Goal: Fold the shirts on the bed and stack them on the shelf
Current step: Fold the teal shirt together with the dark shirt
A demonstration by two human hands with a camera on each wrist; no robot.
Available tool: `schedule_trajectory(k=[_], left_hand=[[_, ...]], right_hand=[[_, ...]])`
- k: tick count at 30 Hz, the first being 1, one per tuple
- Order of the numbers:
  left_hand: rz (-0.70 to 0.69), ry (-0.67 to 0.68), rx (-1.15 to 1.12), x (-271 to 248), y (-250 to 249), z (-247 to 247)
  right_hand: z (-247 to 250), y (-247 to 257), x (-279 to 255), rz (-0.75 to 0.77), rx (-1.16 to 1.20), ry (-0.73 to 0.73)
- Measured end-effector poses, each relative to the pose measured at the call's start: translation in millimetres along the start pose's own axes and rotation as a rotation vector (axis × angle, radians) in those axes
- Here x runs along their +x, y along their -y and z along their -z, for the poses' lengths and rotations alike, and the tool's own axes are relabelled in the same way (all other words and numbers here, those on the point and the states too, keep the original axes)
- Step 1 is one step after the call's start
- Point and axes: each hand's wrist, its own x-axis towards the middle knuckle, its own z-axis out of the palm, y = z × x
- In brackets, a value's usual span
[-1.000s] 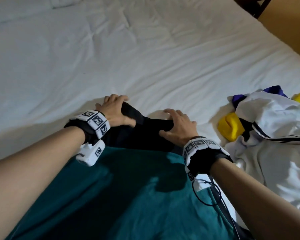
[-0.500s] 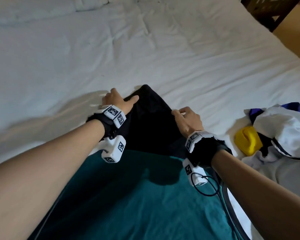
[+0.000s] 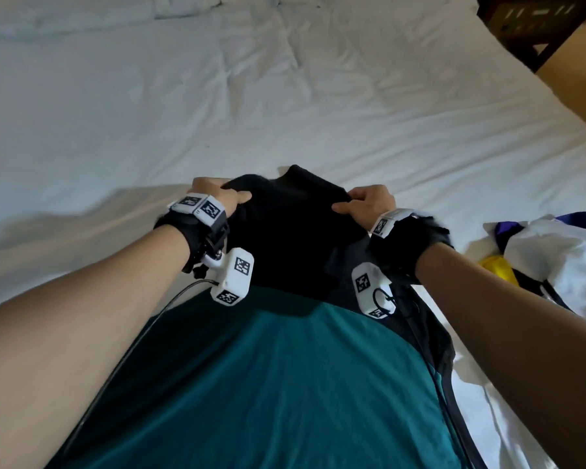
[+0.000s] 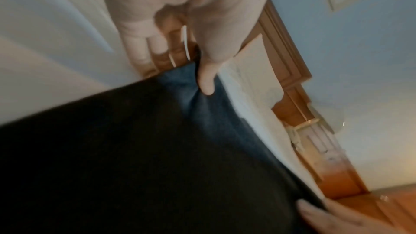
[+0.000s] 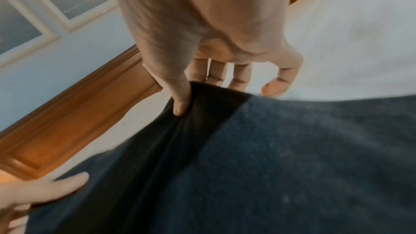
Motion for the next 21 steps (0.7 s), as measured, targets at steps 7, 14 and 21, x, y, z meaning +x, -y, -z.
schedule_trajectory(k=[7,14,21], left_hand=[[-0.211,-0.173,0.130,-23,32,12],[-0.158,0.245,0.536,-110,139,139],[0.060,0.407,1.000,-138,225,264]], right_hand=[[-35,4,-28,0.103,-0.190,-0.305],[-154,48,-150,0.799,-0.278,0.125],[-237,104,-208,0.780,-0.637,0.449]])
